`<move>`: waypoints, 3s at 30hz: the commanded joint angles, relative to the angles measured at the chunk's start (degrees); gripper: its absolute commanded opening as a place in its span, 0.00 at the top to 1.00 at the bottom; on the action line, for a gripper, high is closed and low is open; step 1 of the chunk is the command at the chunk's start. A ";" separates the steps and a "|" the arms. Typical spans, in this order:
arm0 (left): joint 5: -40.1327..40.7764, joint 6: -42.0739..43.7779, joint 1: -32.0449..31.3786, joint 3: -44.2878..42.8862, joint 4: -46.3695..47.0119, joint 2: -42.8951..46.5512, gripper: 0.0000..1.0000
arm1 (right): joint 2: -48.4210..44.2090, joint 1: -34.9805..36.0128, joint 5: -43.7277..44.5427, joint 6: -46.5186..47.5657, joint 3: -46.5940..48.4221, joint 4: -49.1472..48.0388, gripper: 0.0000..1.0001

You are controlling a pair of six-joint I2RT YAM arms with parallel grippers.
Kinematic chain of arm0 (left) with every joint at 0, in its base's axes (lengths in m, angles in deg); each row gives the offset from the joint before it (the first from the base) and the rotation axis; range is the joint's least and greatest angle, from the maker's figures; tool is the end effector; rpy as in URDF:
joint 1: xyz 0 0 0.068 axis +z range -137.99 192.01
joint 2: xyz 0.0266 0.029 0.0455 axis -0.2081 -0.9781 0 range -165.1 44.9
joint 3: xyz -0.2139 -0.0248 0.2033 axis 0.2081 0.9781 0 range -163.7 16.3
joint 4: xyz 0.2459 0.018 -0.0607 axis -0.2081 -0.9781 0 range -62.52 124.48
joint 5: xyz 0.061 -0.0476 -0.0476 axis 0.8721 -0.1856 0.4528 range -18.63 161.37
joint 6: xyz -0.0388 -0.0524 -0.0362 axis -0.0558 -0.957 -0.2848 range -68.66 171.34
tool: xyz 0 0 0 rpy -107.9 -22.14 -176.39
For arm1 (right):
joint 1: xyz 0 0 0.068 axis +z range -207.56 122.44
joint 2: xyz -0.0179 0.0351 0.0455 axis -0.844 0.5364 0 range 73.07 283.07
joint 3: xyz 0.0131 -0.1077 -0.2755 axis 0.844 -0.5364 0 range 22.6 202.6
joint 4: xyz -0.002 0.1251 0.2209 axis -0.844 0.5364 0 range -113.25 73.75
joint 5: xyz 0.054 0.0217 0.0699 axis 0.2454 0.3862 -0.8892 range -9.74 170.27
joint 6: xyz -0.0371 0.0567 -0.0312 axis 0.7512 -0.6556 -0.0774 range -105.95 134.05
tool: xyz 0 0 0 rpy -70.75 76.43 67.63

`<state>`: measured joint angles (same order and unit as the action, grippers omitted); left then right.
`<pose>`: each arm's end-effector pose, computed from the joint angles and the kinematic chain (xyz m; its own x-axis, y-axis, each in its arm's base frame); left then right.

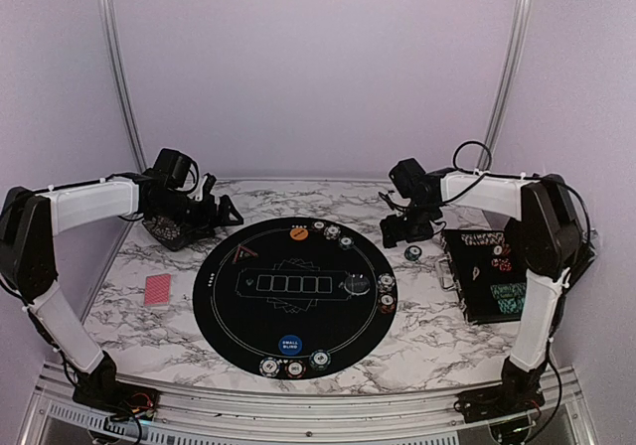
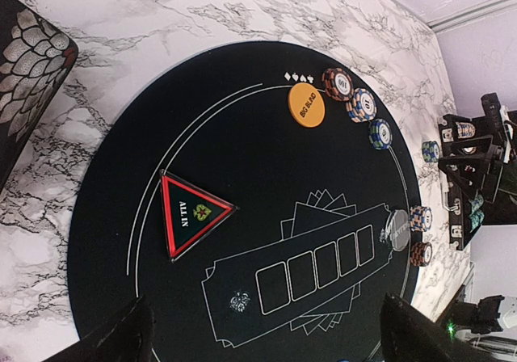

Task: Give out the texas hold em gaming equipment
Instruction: Pick up the pile of poker chips from the center of the board.

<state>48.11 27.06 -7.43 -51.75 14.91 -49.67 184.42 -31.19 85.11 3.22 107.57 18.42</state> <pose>0.3434 -0.1474 0.2538 -0.8512 -0.1001 -0.5153 0.2350 0.8051 -0.5446 0.3740 0.1795 0.2037 -0.8940 -0.2341 -0.3819 -0.2506 0.9681 -0.0068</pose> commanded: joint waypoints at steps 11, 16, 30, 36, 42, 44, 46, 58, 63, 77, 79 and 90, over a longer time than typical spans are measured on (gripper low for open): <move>0.71 0.06 0.06 0.11 0.23 0.35 0.01 | -0.74 -5.11 3.06 -4.31 -4.33 -2.39 0.26; 0.78 0.06 0.03 0.18 0.20 0.37 0.01 | -0.69 -6.80 1.16 -5.06 -5.94 -3.79 0.27; 0.74 0.10 0.02 0.11 0.20 0.49 0.01 | 4.07 -7.61 -0.02 -5.04 -3.97 -4.23 0.30; 0.85 0.07 0.02 0.11 0.24 0.50 0.01 | 5.67 -8.00 -0.73 -4.90 -2.83 -4.32 0.34; 0.92 0.14 0.02 0.14 0.19 0.50 0.01 | 6.20 -8.00 -1.20 -5.06 -2.51 -3.98 0.43; 0.87 0.12 0.02 0.19 0.19 0.47 0.01 | 6.24 -8.00 -1.17 -4.99 -2.48 -3.80 0.46; 0.85 0.10 0.06 0.14 0.16 0.38 0.01 | 6.24 -8.05 -1.22 -5.01 -2.51 -3.64 0.49; 0.90 0.08 0.06 0.11 0.17 0.50 0.01 | 6.43 -8.00 -1.83 -4.86 -2.49 -3.10 0.72; 0.87 0.09 0.02 0.11 0.20 0.49 0.01 | 5.87 -7.92 -1.69 -4.83 -1.82 -2.54 0.77; 0.85 0.13 0.03 0.11 0.21 0.52 0.01 | 4.64 -6.97 -0.99 -4.65 -0.39 -1.63 0.81; 0.81 0.05 0.04 0.11 0.20 0.54 0.01 | 4.59 -6.66 -0.84 -4.65 -0.05 -1.27 0.81; 0.67 -0.01 0.03 0.20 0.23 0.53 0.01 | 4.14 -4.94 -0.12 -4.86 1.86 0.30 0.82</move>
<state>48.50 27.06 -7.45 -51.75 14.91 -49.69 189.45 -36.87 83.86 -1.19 106.82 17.77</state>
